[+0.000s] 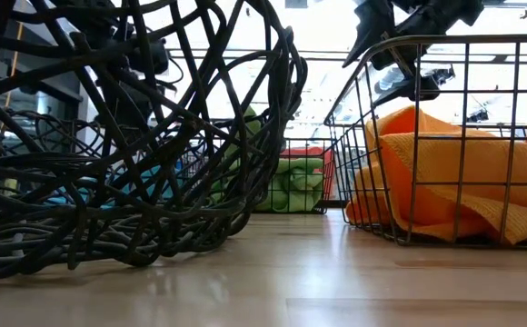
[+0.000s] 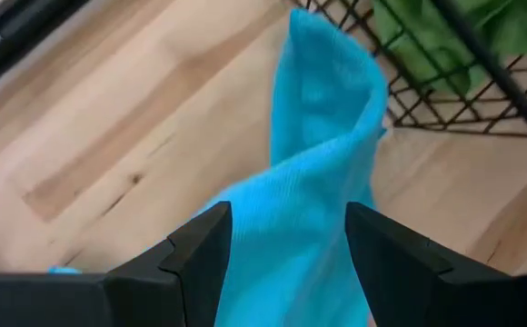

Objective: Sort microfiber towel by color & place in baskets
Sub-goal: Put the top left blue towel into the bottom wire basket

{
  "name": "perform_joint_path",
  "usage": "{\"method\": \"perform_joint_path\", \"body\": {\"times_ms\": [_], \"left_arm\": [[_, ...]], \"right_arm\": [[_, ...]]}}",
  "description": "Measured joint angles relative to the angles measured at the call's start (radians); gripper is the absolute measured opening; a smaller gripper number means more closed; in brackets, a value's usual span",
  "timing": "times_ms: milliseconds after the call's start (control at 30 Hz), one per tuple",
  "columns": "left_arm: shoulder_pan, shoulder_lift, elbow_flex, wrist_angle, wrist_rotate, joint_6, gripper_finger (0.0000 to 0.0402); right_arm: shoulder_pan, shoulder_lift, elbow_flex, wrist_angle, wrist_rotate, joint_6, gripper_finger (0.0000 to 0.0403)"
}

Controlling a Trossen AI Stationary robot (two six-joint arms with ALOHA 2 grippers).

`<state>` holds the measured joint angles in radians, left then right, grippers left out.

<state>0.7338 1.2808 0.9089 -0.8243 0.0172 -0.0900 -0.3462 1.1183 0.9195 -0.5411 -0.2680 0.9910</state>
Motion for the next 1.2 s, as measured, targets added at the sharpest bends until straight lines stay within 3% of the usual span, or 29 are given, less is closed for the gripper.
{"method": "perform_joint_path", "body": {"times_ms": [200,500,700,933,1067,1200], "left_arm": [[0.000,0.000,0.000,0.007,0.005,0.015,0.0218],[0.000,0.000,0.000,-0.039,0.004,0.136,0.0270],[-0.001,0.000,0.000,-0.041,0.003,0.028,0.0273],[-0.003,0.006,0.000,-0.033,0.000,0.091,0.0273],[-0.009,0.055,0.000,-0.024,-0.015,0.231,0.0273],[-0.006,0.115,0.000,-0.028,-0.031,0.254,0.0273]], "right_arm": [[0.000,0.000,0.000,0.000,-0.004,-0.003,0.0358],[0.000,0.000,0.000,0.000,-0.031,-0.030,0.0358],[0.000,0.000,0.000,0.000,-0.031,-0.029,0.0358],[0.000,0.000,0.000,0.039,-0.031,-0.023,0.0358],[0.000,0.000,0.000,0.069,-0.031,-0.035,0.0358],[0.000,0.000,0.000,0.095,-0.038,-0.049,0.0358]]}}
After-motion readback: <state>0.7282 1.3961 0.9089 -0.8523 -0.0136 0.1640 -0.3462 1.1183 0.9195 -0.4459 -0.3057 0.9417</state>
